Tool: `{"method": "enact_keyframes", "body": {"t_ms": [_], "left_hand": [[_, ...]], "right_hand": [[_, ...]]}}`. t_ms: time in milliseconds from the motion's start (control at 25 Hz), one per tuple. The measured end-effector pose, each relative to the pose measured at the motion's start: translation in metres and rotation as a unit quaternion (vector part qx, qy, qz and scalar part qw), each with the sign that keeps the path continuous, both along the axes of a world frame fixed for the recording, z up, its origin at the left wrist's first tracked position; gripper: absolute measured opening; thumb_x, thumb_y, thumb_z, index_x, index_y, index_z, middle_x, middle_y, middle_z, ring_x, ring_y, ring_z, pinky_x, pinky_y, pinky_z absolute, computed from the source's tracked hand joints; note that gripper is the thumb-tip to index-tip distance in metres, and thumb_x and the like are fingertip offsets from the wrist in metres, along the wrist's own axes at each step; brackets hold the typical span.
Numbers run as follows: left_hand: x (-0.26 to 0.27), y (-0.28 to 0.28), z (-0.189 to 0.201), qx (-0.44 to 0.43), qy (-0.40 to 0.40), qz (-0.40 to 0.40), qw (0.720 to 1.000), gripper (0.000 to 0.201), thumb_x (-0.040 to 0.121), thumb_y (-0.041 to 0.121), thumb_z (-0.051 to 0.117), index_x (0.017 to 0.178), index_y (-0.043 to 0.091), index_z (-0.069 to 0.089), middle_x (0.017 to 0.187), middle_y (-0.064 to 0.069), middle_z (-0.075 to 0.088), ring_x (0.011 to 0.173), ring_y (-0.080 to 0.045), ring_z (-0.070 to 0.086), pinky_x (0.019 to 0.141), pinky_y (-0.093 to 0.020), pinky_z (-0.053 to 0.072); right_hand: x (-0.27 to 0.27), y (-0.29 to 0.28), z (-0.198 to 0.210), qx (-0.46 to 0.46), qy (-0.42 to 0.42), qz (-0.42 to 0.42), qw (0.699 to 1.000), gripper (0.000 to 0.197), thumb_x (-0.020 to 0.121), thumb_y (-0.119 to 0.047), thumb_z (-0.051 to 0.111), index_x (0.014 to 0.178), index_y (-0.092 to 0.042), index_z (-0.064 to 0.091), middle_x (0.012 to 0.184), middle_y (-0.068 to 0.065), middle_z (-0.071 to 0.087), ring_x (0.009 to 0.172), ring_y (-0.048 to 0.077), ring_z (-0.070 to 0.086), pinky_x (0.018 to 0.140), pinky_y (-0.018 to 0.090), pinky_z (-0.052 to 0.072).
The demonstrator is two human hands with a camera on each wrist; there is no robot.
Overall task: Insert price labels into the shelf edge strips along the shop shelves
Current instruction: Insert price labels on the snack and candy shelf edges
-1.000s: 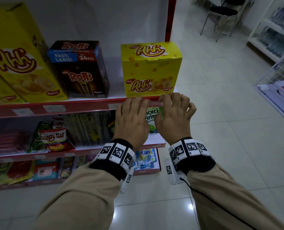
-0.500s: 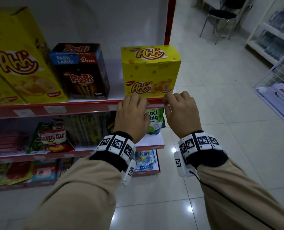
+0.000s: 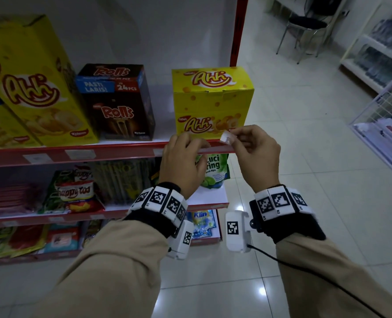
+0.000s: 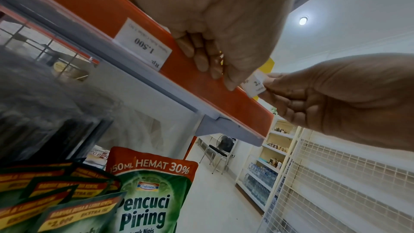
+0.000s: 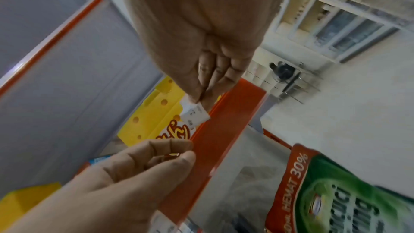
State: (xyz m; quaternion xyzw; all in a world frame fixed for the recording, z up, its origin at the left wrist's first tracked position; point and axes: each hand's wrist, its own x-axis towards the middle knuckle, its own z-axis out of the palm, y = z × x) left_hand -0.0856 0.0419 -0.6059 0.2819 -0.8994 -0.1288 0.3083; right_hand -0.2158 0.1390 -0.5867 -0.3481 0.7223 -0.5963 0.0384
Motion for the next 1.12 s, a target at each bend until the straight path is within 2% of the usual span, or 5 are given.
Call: {"method": "enact_keyframes", "body": {"t_ms": [200,480,640,880,1120], "left_hand": [[0.001,-0.005,0.006,0.069,0.051,-0.02,0.996,0.036,0.093,0.047,0.051,0.117,0.021,0.058,0.099,0.004,0.058,0.097,-0.018,0.048,0.083,-0.036,0.04],[0.005,-0.009,0.005,0.084,0.015,-0.059,0.995,0.039,0.094,0.049,0.046,0.129,0.035,0.053,0.108,0.004,0.054,0.104,-0.019,0.044,0.088,-0.035,0.035],[0.009,-0.015,0.004,0.1,0.024,-0.087,0.991,0.025,0.093,0.04,0.054,0.11,0.024,0.063,0.103,0.002,0.053,0.102,-0.021,0.044,0.086,-0.036,0.036],[0.013,-0.019,0.007,0.087,0.039,-0.087,0.992,0.015,0.094,0.028,0.055,0.102,0.017,0.062,0.101,0.007,0.057,0.1,-0.014,0.047,0.082,-0.028,0.036],[0.013,-0.013,0.011,0.063,-0.022,-0.063,0.996,0.032,0.091,0.023,0.058,0.121,0.015,0.053,0.111,-0.002,0.058,0.104,-0.021,0.047,0.09,-0.033,0.038]], "right_hand": [[0.011,0.002,-0.006,-0.054,-0.201,0.07,0.976,0.026,0.081,-0.003,0.072,0.105,-0.005,0.062,0.094,0.012,0.069,0.086,0.022,0.069,0.078,0.034,0.057],[0.021,0.006,-0.007,-0.029,-0.233,0.168,0.957,0.019,0.088,0.0,0.061,0.107,0.0,0.062,0.092,0.012,0.069,0.079,0.015,0.065,0.072,0.023,0.054],[0.02,0.006,0.0,0.018,-0.18,0.175,0.968,0.013,0.088,-0.003,0.062,0.101,-0.004,0.065,0.085,0.006,0.067,0.076,0.011,0.059,0.069,0.023,0.05],[0.014,0.005,0.003,0.093,0.1,0.099,0.986,0.011,0.087,-0.008,0.063,0.091,-0.016,0.07,0.085,-0.005,0.07,0.072,-0.007,0.059,0.065,0.004,0.041],[0.002,-0.002,0.002,0.12,0.205,0.028,0.971,0.013,0.088,-0.008,0.06,0.094,-0.015,0.069,0.097,0.004,0.065,0.093,0.027,0.052,0.076,0.034,0.042]]}}
